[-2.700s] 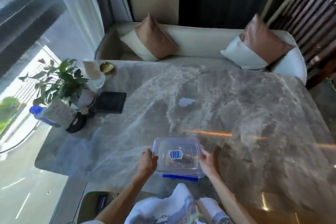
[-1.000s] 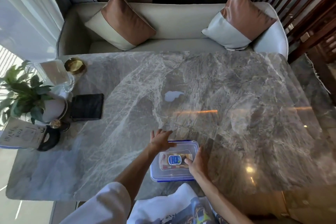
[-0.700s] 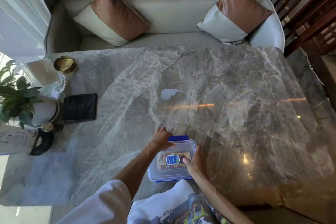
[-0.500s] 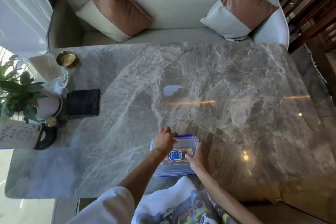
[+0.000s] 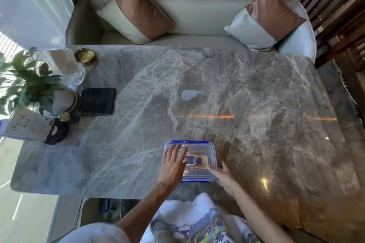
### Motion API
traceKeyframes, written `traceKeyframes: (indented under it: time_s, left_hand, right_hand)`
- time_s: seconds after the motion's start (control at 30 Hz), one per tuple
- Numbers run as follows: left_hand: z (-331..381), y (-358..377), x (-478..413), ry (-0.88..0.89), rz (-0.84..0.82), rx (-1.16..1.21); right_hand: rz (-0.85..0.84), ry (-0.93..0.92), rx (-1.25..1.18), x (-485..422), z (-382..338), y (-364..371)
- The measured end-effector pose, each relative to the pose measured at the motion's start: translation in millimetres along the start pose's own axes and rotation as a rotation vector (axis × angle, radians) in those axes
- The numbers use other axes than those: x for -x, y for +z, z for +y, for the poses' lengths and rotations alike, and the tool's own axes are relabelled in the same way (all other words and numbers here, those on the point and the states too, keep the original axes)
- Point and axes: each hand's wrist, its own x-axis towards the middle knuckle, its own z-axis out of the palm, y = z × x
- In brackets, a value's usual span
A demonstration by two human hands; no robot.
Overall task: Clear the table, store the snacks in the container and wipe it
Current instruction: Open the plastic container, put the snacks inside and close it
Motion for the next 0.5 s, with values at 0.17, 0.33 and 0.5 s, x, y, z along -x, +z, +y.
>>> traceKeyframes:
  time_s: [0.17,0.33,0.5]
  left_hand:
    - [-14.2,14.8,59.8,0.067,-0.123,-0.121]
    - [-9.4,17.4,66.3,0.024,-0.225,-0.237]
    - [0.0,16.3,68.2,-0.019,-0.238,-0.271]
  right_hand:
    - [-0.262,0.129,-0.17,6.8,43.4,-4.7]
    - [-0.213,0.031,-0.059,7.8,54.3,11.0]
    - [-0.239,0.116,-0.078,17.4,49.6,12.5]
